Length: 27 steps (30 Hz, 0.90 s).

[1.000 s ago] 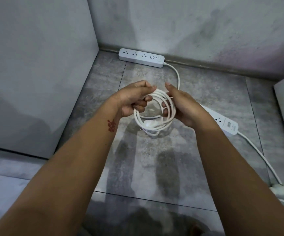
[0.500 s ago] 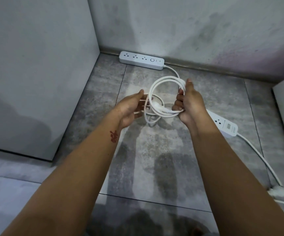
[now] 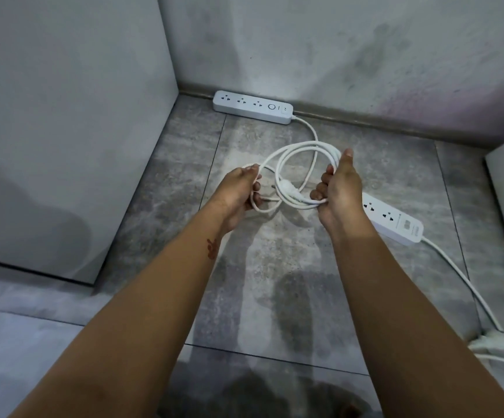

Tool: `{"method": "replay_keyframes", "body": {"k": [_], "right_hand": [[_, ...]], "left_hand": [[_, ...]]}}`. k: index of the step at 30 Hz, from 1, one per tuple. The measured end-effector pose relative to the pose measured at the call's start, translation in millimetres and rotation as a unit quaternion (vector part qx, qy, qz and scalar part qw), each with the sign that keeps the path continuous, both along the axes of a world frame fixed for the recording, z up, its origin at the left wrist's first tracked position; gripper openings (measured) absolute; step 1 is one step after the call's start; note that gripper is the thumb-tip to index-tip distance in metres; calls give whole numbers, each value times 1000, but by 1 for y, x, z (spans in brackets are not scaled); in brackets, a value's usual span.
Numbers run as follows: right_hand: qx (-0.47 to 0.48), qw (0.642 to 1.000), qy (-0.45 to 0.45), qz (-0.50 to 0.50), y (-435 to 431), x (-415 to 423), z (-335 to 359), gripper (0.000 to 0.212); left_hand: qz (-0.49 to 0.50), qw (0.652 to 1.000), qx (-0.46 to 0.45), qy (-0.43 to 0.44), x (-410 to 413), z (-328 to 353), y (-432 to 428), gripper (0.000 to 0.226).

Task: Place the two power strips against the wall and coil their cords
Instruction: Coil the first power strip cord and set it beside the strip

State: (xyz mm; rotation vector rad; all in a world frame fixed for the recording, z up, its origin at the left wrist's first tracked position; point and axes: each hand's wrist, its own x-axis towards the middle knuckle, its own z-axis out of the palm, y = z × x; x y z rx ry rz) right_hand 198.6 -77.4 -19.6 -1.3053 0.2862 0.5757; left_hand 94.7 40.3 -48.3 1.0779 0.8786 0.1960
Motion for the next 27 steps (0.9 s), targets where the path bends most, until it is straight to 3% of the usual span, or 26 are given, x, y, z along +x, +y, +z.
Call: {"method": "replay_keyframes", "body": {"k": [7,12,16,20,25,27], "right_hand": [[91,993,58,-51,4,-6,-2,47],[112,989,69,-69,13,-15,-2,46],[-43,999,-23,7,14,-19,-9,41],[-144,980,-99,98,4,-24,-20,36],[-242,940,-107,216,-4,-16,-24,33],[-299,911,-170,229,-6,-9,-23,26]], "left_hand": [[-52,995,-85,-18,0,4,-16,34],[-17,986,-162,-31,3,12,-19,46],[28,981,-184,-51,5,13,-13,46],[52,987,-144,-54,6,14,-2,42],[35,995,-81,-42,3,16,8,26],[8,997,-51,-49,2,16,13,18]]}}
